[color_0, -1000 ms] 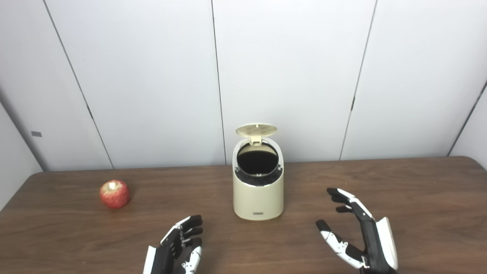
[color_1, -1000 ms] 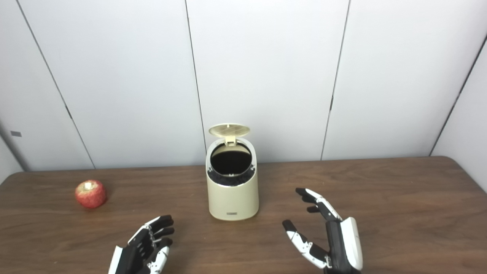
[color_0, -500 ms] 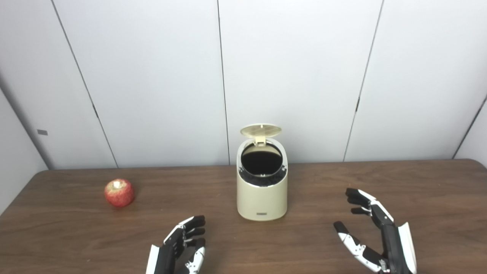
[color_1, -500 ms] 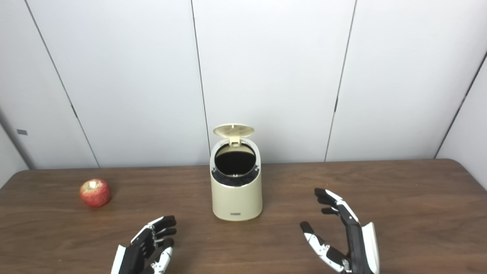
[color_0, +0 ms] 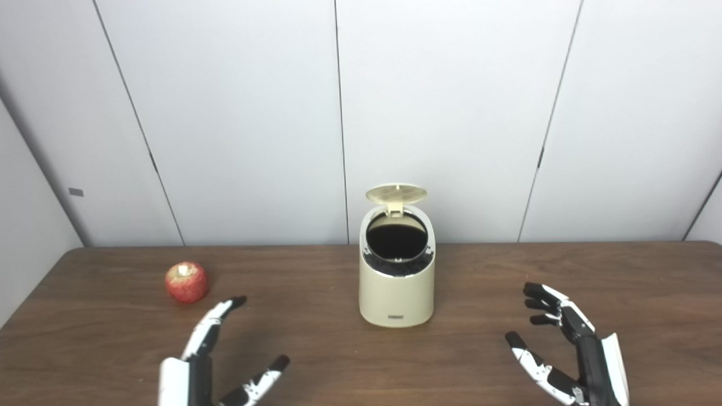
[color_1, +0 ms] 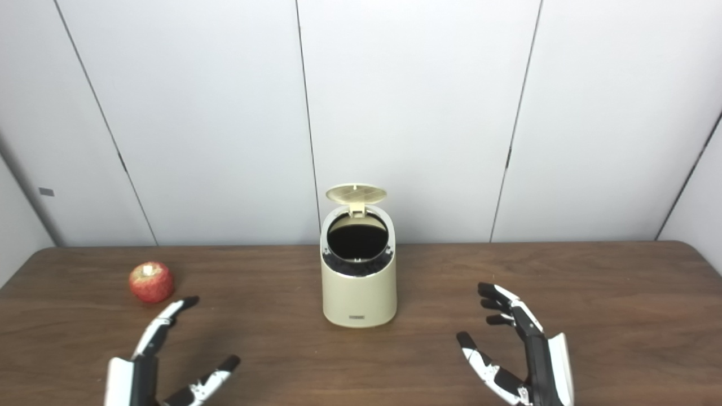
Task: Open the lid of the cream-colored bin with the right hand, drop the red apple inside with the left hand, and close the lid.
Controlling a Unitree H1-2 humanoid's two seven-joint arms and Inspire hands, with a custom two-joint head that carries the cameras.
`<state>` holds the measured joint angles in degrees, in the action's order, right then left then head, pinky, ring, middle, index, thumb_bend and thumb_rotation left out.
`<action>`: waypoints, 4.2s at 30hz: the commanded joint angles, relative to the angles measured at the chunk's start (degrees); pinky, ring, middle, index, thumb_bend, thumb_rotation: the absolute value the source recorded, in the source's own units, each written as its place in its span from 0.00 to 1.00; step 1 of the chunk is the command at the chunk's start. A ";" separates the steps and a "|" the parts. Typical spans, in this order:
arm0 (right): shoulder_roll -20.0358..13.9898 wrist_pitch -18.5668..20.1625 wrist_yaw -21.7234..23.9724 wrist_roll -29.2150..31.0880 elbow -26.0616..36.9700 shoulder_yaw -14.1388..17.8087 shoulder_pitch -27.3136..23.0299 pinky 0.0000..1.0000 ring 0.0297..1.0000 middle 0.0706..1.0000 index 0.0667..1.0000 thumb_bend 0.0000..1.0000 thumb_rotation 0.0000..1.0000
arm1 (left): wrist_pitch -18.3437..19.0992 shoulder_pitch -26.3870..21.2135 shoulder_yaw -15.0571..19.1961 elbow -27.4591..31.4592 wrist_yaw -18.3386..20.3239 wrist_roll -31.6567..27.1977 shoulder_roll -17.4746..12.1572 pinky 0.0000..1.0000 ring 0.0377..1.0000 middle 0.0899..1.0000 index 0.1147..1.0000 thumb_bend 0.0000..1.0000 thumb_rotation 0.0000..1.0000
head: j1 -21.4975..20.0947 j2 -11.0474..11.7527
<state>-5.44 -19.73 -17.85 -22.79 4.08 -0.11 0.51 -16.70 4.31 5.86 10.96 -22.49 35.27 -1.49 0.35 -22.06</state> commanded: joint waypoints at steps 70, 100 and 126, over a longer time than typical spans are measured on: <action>-6.78 2.82 11.55 16.69 -6.34 8.66 -0.78 0.52 0.64 0.67 0.66 0.49 0.80 | 37.12 -29.53 4.75 -26.21 -8.43 -7.21 -8.62 1.00 1.00 1.00 1.00 1.00 0.33 | 32.02 -5.93; -4.79 1.10 11.11 14.78 -5.84 7.77 -0.91 0.56 0.69 0.71 0.69 0.59 0.84 | 36.06 -36.57 -3.54 -40.39 -3.64 -7.88 -15.91 0.93 0.96 0.97 0.97 1.00 0.20 | 27.26 -5.54; -1.88 5.78 11.06 17.11 -1.04 9.10 0.34 0.53 0.66 0.69 0.66 0.62 0.78 | 41.40 -41.93 -17.33 -48.54 -0.19 1.67 -19.88 0.22 0.35 0.39 0.49 0.49 0.00 | 24.98 -4.99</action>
<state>-7.99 -13.56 -6.55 -6.34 2.78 9.03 0.30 24.26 -35.26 -11.30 -37.58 -22.48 35.92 -19.78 25.40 -26.98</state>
